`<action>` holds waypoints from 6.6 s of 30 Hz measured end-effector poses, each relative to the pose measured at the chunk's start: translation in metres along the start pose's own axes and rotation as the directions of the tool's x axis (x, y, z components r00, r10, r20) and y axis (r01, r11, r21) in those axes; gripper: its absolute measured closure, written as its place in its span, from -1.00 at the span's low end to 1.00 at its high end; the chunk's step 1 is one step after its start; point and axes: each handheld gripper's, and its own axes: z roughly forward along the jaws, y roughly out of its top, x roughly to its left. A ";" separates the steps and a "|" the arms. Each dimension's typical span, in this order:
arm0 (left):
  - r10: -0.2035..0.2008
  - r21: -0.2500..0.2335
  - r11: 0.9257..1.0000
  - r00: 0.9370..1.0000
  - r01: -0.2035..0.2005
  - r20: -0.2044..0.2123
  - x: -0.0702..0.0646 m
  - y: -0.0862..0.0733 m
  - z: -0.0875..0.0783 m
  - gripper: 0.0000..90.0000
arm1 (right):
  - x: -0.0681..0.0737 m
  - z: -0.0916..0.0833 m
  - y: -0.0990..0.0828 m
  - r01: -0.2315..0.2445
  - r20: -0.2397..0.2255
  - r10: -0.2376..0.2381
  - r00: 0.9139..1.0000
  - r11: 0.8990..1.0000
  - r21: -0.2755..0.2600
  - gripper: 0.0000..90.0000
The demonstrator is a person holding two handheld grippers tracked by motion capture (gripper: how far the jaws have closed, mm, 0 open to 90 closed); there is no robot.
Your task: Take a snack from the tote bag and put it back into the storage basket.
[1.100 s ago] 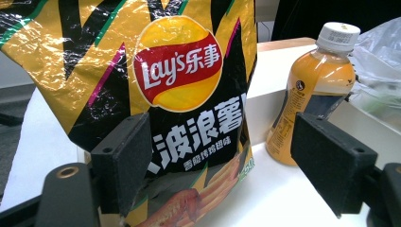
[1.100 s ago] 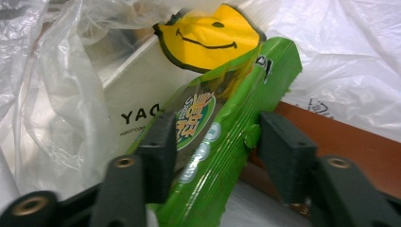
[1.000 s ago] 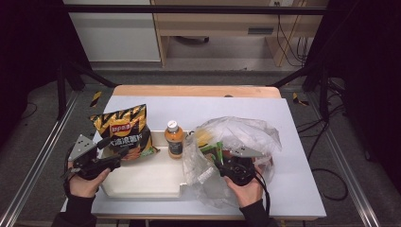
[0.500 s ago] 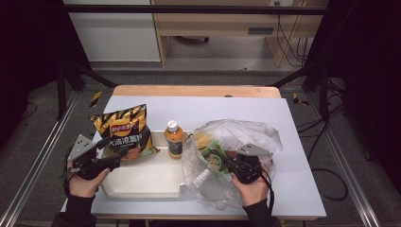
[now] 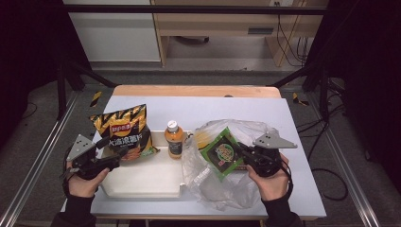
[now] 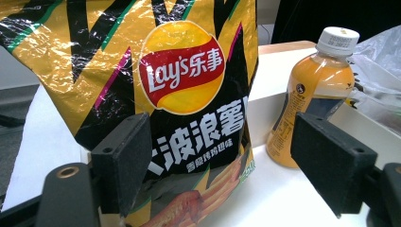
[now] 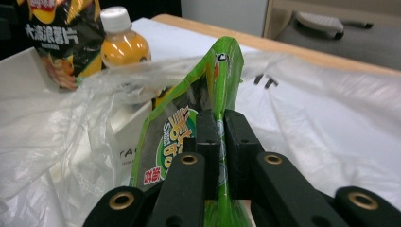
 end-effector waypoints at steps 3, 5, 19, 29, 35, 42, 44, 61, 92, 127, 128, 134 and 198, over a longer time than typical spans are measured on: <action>0.000 -0.002 1.000 1.000 0.000 0.000 0.000 0.000 0.000 -0.54 | -0.003 -0.008 0.008 0.023 0.002 -0.023 1.000 0.999 -0.023 0.90; -0.001 -0.003 1.000 1.000 0.001 0.000 0.000 0.000 0.000 -0.54 | -0.004 -0.013 0.015 0.040 0.004 -0.040 0.999 0.998 -0.043 0.90; -0.004 -0.007 1.000 1.000 0.004 0.001 0.001 0.001 -0.001 -0.54 | -0.001 -0.023 0.068 0.173 0.022 -0.172 0.985 0.970 -0.169 0.89; -0.002 -0.010 1.000 1.000 0.002 0.000 0.001 0.001 -0.002 -0.54 | 0.017 -0.006 0.101 0.243 -0.010 -0.250 0.968 0.948 -0.207 0.89; -0.006 -0.011 1.000 1.000 0.006 0.001 0.002 0.001 -0.002 -0.54 | 0.039 0.014 0.115 0.277 -0.068 -0.298 0.952 0.936 -0.219 0.89; -0.012 -0.021 1.000 1.000 0.012 -0.003 0.005 0.002 -0.005 -0.54 | 0.068 0.043 0.120 0.311 -0.152 -0.345 0.926 0.927 -0.209 0.89; -0.014 -0.026 1.000 1.000 0.014 -0.005 0.006 0.003 -0.007 -0.54 | 0.079 0.054 0.118 0.329 -0.171 -0.363 0.916 0.924 -0.197 0.89; -0.016 -0.035 0.999 1.000 0.015 -0.013 0.009 0.004 -0.011 -0.53 | 0.121 0.099 0.078 0.446 -0.275 -0.451 0.849 0.891 -0.083 0.88; 0.007 -0.006 1.000 1.000 -0.007 -0.005 0.003 0.001 -0.004 -0.52 | 0.114 0.125 0.030 0.565 -0.270 -0.533 0.802 0.823 0.054 0.85; 0.024 0.016 1.000 1.000 -0.024 0.014 -0.004 -0.002 0.002 -0.49 | 0.103 0.131 0.031 0.569 -0.251 -0.537 0.806 0.819 0.075 0.74; 0.027 0.020 0.999 0.999 -0.027 0.018 -0.005 -0.002 0.003 -0.48 | 0.103 0.131 0.031 0.566 -0.251 -0.534 0.807 0.822 0.071 0.73; 0.044 0.040 0.998 0.998 -0.046 0.039 -0.011 -0.004 0.008 -0.45 | 0.100 0.120 0.037 0.506 -0.249 -0.484 0.839 0.862 0.031 0.53; 0.057 0.031 0.998 0.996 -0.060 0.068 -0.018 -0.001 0.005 -0.46 | -0.043 0.013 -0.042 0.094 -0.023 -0.093 0.995 0.992 0.085 0.04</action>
